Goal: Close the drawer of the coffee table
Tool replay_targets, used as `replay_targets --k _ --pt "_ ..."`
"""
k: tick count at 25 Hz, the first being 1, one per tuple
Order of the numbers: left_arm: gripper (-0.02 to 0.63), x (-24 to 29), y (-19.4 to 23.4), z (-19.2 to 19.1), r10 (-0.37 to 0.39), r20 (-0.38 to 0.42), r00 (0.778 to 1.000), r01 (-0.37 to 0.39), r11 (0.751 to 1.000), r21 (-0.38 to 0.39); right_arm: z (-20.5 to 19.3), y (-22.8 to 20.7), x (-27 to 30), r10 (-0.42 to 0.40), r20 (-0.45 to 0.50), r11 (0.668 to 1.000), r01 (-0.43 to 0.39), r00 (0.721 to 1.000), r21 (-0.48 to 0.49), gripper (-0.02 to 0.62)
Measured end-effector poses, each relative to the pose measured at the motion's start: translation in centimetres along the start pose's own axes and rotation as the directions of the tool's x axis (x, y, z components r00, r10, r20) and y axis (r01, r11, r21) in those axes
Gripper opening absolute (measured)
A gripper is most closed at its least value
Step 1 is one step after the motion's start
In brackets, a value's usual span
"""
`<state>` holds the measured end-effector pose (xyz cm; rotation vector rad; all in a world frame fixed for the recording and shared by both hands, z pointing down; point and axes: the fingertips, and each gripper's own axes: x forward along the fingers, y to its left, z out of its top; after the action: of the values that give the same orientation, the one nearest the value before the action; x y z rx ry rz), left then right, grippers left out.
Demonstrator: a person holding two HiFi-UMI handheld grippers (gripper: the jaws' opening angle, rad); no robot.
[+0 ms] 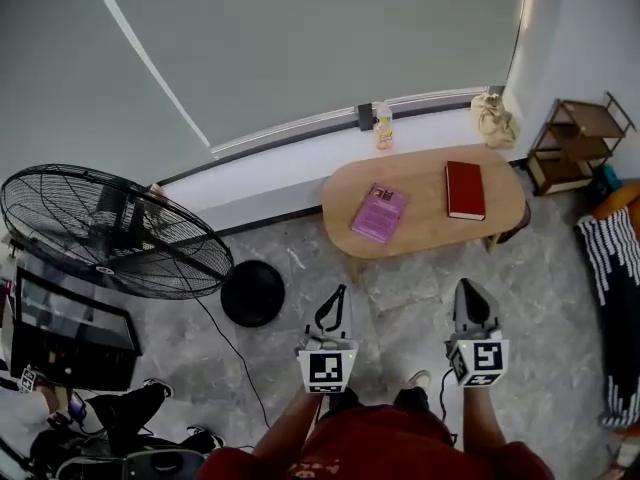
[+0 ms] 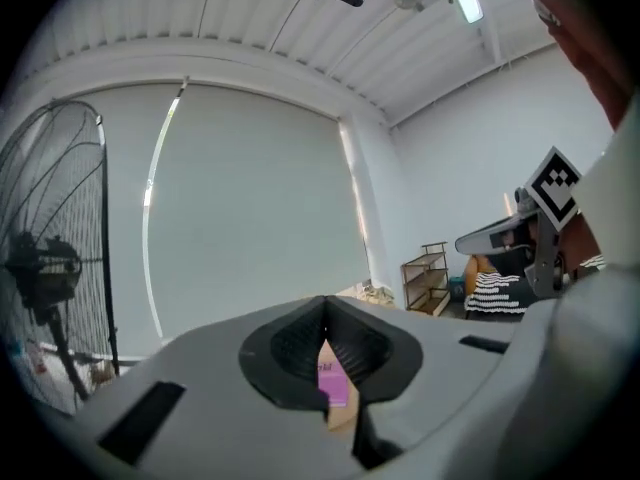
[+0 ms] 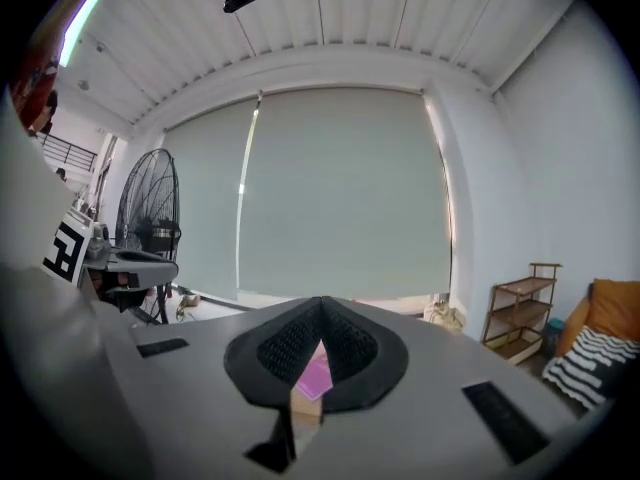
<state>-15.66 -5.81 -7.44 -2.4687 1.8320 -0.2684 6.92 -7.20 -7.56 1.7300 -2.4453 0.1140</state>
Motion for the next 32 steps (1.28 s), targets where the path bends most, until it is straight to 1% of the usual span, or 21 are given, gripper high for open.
replay_targets --k 2,3,4,6,7,8,9,10,11,15,19,27,32 --pt "0.008 0.2 0.6 3.0 -0.028 0.047 0.998 0.027 0.999 0.03 4.0 -0.3 -0.2 -0.02 0.07 0.999 0.022 0.997 -0.027 -0.003" --pt "0.008 0.2 0.9 4.7 -0.043 0.093 0.995 0.039 0.998 0.048 6.0 -0.6 -0.3 -0.029 0.109 0.998 0.034 0.994 -0.048 -0.003" --pt "0.008 0.2 1.1 6.7 -0.058 0.152 0.987 0.046 0.996 0.082 7.9 -0.9 -0.3 -0.035 0.149 0.996 0.046 0.988 -0.071 -0.003" --pt "0.008 -0.1 1.5 10.0 -0.088 0.256 0.963 0.038 0.98 0.194 10.8 -1.3 -0.7 -0.045 0.222 0.991 0.072 0.974 -0.115 -0.003" --pt "0.008 -0.3 1.8 10.9 -0.084 0.291 0.953 0.026 0.98 0.196 11.7 -1.4 -0.9 -0.054 0.252 0.988 0.089 0.966 -0.127 -0.003" --pt "0.008 -0.4 2.1 11.2 -0.062 0.313 0.948 0.019 0.99 0.139 12.3 -1.6 -1.1 -0.066 0.276 0.986 0.106 0.959 -0.132 -0.003" --pt "0.008 -0.3 2.3 11.2 -0.04 0.317 0.947 0.016 0.997 0.078 12.7 -1.8 -1.2 -0.079 0.294 0.984 0.122 0.953 -0.13 -0.003" --pt "0.008 -0.2 2.4 11.0 -0.028 0.312 0.95 0.014 0.999 0.047 12.9 -2.0 -1.3 -0.09 0.306 0.983 0.133 0.948 -0.125 -0.003" --pt "0.008 0.0 2.4 11.0 -0.023 0.307 0.951 0.012 0.999 0.038 13.0 -2.1 -1.4 -0.097 0.312 0.983 0.14 0.945 -0.119 -0.003" --pt "0.008 0.7 2.3 11.4 -0.016 0.313 0.95 0.006 0.999 0.034 12.9 -2.6 -1.4 -0.104 0.307 0.982 0.146 0.946 -0.116 -0.003" --pt "0.008 0.0 2.1 11.2 -0.004 0.308 0.951 -0.007 0.999 0.036 12.4 -2.7 -2.5 -0.108 0.312 0.983 0.149 0.944 -0.111 -0.003" --pt "0.008 0.1 1.4 11.8 -0.007 0.317 0.948 -0.004 0.999 0.032 11.9 -3.1 -2.9 -0.111 0.308 0.983 0.151 0.945 -0.109 -0.003" --pt "0.008 0.0 1.4 11.5 -0.003 0.308 0.951 -0.005 1.0 0.026 11.6 -3.2 -3.0 -0.116 0.308 0.982 0.156 0.944 -0.106 -0.003"
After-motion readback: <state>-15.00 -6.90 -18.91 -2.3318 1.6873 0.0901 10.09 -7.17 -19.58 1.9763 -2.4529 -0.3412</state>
